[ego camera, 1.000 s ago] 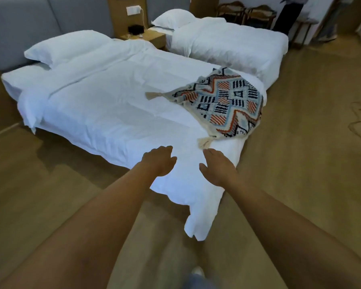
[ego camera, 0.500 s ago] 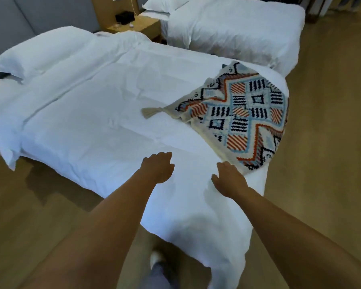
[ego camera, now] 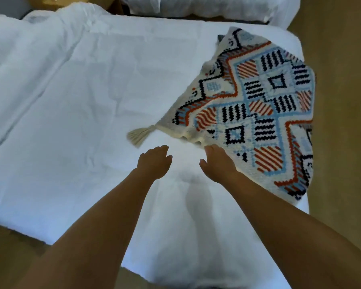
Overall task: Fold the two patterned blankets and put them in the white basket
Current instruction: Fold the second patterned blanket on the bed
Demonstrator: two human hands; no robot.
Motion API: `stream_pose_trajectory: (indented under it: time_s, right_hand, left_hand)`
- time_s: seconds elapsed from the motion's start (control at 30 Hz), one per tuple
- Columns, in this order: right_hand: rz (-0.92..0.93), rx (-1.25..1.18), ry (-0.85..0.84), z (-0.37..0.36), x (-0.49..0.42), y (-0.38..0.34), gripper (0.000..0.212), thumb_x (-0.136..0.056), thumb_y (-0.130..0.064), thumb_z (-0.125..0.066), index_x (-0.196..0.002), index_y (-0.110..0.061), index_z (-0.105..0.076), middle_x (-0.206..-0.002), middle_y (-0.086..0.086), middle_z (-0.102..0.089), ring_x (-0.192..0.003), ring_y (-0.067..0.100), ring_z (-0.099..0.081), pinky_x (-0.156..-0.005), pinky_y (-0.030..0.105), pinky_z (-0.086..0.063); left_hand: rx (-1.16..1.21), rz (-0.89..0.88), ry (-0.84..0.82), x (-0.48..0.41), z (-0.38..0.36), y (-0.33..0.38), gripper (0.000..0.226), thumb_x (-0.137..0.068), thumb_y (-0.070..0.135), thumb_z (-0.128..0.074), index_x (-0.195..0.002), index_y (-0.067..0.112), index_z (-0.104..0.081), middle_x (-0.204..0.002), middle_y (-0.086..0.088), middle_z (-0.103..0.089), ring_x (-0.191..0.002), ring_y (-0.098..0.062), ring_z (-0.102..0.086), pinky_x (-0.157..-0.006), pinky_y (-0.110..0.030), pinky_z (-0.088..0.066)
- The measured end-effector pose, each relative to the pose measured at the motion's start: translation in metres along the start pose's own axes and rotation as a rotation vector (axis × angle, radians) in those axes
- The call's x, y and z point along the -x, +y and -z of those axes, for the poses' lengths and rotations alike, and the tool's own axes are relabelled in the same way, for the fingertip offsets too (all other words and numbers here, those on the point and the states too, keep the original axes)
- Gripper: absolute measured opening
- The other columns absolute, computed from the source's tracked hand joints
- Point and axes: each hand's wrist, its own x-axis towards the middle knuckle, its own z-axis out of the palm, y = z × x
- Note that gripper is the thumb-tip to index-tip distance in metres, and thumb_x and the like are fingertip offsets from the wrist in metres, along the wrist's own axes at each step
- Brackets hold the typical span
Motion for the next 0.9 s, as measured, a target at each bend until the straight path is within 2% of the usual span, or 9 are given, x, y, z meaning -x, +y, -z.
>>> stream_pose_trajectory:
  time_s: [0.17,0.27,0.37,0.5,0.6,0.7,0.77,0.83,0.9]
  right_hand:
    - [-0.043,-0.001,-0.047,-0.019,-0.073,-0.02,0.038,-0.092,-0.025,-0.045,-0.124,-0.004,-0.043,-0.127,0.013,-0.046,-0.116,0.029,-0.042,-0.085,0.035,-0.041]
    - [-0.013,0.033,-0.044,-0.037,-0.113,-0.034,0.044,-0.091,-0.024,-0.048,-0.13,-0.005,-0.038,-0.136,0.013,-0.04,-0.124,0.029,-0.036,-0.094,0.035,-0.038]
    - [-0.005,0.114,-0.028,-0.066,-0.15,-0.047,0.056,-0.088,-0.021,-0.053,-0.137,-0.004,-0.031,-0.143,0.014,-0.033,-0.133,0.029,-0.028,-0.11,0.034,-0.024]
    - [-0.076,0.209,0.049,-0.109,-0.195,-0.057,0.063,-0.086,-0.022,-0.056,-0.14,-0.006,-0.029,-0.143,0.013,-0.037,-0.134,0.028,-0.03,-0.114,0.035,-0.017]
    - [-0.184,0.225,0.13,-0.133,-0.214,-0.064,0.054,-0.088,-0.023,-0.051,-0.137,-0.007,-0.036,-0.137,0.012,-0.045,-0.128,0.028,-0.038,-0.109,0.039,-0.022]
    - [-0.281,0.272,0.204,-0.149,-0.228,-0.07,0.045,-0.093,-0.016,-0.042,-0.137,-0.007,-0.037,-0.132,0.015,-0.048,-0.122,0.031,-0.041,-0.101,0.044,-0.029]
    - [-0.281,0.325,0.223,-0.153,-0.234,-0.076,0.04,-0.094,-0.009,-0.039,-0.133,-0.005,-0.042,-0.126,0.017,-0.05,-0.116,0.032,-0.045,-0.094,0.044,-0.034]
    - [-0.232,0.335,0.253,-0.153,-0.24,-0.093,0.032,-0.091,-0.002,-0.041,-0.121,-0.001,-0.052,-0.116,0.018,-0.055,-0.108,0.032,-0.049,-0.085,0.04,-0.038]
    - [-0.184,0.304,0.292,-0.152,-0.246,-0.118,0.025,-0.089,0.002,-0.045,-0.11,0.003,-0.057,-0.109,0.021,-0.057,-0.101,0.034,-0.052,-0.072,0.039,-0.04]
  left_hand:
    - [0.005,0.021,-0.042,-0.076,-0.01,-0.038,0.045,-0.098,0.037,-0.036,-0.137,0.016,-0.038,-0.135,-0.007,-0.05,-0.123,-0.026,-0.047,-0.096,-0.037,-0.037]
    - [0.094,0.039,0.06,-0.123,-0.019,-0.059,0.042,-0.095,0.036,-0.043,-0.13,0.013,-0.046,-0.131,-0.008,-0.054,-0.121,-0.027,-0.049,-0.096,-0.037,-0.039]
    - [0.238,0.066,0.116,-0.176,-0.032,-0.074,0.048,-0.093,0.036,-0.048,-0.134,0.01,-0.043,-0.135,-0.011,-0.05,-0.123,-0.03,-0.047,-0.098,-0.041,-0.037]
    - [0.396,0.099,0.009,-0.241,-0.054,-0.079,0.052,-0.089,0.047,-0.05,-0.121,0.006,-0.048,-0.123,-0.017,-0.055,-0.112,-0.034,-0.052,-0.088,-0.042,-0.043]
    - [0.31,-0.005,0.014,-0.254,-0.071,-0.079,0.046,-0.092,0.046,-0.047,-0.114,0.005,-0.049,-0.117,-0.016,-0.055,-0.109,-0.033,-0.053,-0.084,-0.041,-0.043]
    - [0.387,-0.127,0.06,-0.261,-0.084,-0.093,0.031,-0.097,0.036,-0.04,-0.104,0.007,-0.048,-0.106,-0.013,-0.059,-0.095,-0.03,-0.055,-0.068,-0.034,-0.037]
    - [0.445,-0.157,0.121,-0.262,-0.084,-0.107,0.025,-0.097,0.032,-0.039,-0.096,0.009,-0.047,-0.099,-0.011,-0.06,-0.087,-0.028,-0.054,-0.065,-0.032,-0.032]
    - [0.534,-0.138,0.139,-0.259,-0.077,-0.124,0.02,-0.096,0.031,-0.041,-0.089,0.012,-0.045,-0.093,-0.008,-0.057,-0.081,-0.025,-0.049,-0.065,-0.031,-0.031]
    - [0.655,-0.043,0.153,-0.258,-0.064,-0.146,0.021,-0.095,0.03,-0.043,-0.085,0.013,-0.046,-0.088,-0.005,-0.054,-0.082,-0.024,-0.05,-0.065,-0.029,-0.032]
